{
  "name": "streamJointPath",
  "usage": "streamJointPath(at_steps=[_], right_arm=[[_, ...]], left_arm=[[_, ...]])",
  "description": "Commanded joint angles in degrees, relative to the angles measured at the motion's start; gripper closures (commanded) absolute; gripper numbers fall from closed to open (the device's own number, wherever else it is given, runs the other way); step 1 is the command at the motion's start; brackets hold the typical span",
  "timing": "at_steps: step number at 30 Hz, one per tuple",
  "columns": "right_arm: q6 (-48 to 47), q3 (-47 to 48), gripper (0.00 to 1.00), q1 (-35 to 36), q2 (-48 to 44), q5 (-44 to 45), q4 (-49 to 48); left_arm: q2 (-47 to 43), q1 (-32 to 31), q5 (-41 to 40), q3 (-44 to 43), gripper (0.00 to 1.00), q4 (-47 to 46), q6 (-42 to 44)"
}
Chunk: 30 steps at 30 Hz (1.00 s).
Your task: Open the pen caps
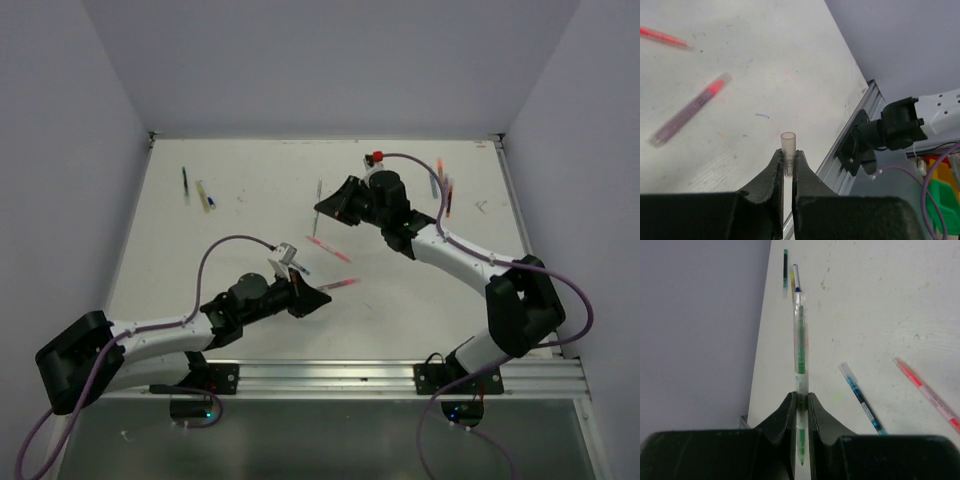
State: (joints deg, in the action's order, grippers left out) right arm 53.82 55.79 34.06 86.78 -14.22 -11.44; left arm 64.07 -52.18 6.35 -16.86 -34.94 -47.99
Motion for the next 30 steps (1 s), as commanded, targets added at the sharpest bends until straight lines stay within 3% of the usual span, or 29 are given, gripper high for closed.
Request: streamJointPath(at_steps=[1, 6, 11, 20, 26, 30], right_arm=[[0.15, 9.66, 1.0, -0.58, 2.33, 9.64, 5.89], [-6.96, 15.39, 1.0, -0.67, 4.01, 12.0, 18.68], [-20.32, 15.58, 1.0, -1.71, 3.13, 19.13, 34.78], [-30.35, 10.83, 1.0, -8.74, 6.29, 16.24, 41.76], [-32.11, 9.07, 1.0, -8.84, 9.54, 18.09, 42.12], [-32.82, 9.6, 1.0, -8.93, 13.05, 19.66, 42.12]], left_arm=[[-3.42, -2.57, -7.83, 1.75, 1.0, 5.38, 1.67], [-6.94, -2.48, -12.74, 1.14, 1.0, 11.1, 4.04], [-6.07, -1.96, -20.93, -6.51, 1.0, 27.27, 7.55], [-7.3, 3.75, -24.46, -5.03, 1.0, 34.06, 5.02], [-5.02, 10.34, -21.38, -3.97, 1.0, 32.65, 3.34], [-0.8, 11.66, -25.23, -7.73, 1.0, 34.85, 2.81]])
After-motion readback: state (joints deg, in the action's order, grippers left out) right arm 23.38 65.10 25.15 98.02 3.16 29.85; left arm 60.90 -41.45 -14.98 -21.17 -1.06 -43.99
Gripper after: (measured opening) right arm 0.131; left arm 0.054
